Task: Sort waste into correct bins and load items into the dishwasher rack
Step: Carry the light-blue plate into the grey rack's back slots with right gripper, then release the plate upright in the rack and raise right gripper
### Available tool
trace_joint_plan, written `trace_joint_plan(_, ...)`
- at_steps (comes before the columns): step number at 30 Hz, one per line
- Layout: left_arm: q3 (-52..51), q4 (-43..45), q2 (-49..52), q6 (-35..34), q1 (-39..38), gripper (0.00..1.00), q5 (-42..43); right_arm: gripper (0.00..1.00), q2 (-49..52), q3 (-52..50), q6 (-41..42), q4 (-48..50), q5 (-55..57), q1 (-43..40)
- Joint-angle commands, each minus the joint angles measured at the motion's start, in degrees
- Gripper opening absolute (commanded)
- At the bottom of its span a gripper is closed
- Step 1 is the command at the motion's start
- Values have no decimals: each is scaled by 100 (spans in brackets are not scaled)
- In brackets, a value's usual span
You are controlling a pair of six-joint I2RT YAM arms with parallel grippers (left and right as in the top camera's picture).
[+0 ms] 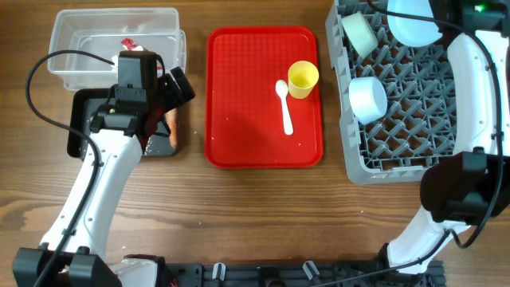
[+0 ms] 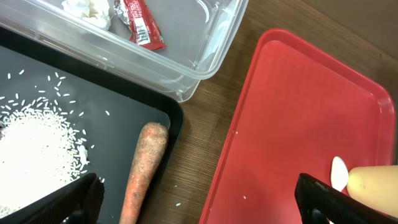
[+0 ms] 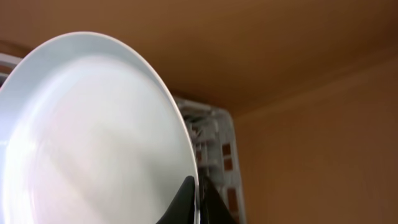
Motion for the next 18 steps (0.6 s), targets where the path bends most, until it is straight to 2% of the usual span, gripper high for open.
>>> trace_joint_plan(1, 7, 15, 28, -57, 20, 100, -52, 4, 258, -2, -562, 238, -216, 17)
trace_joint_plan(7, 7, 13, 26, -57, 20, 100, -50, 4, 525, -2, -837, 688, 527, 17)
trace_joint_plan(18, 7, 13, 28, -57, 20, 100, -52, 4, 780, -4, -953, 743, 544, 116)
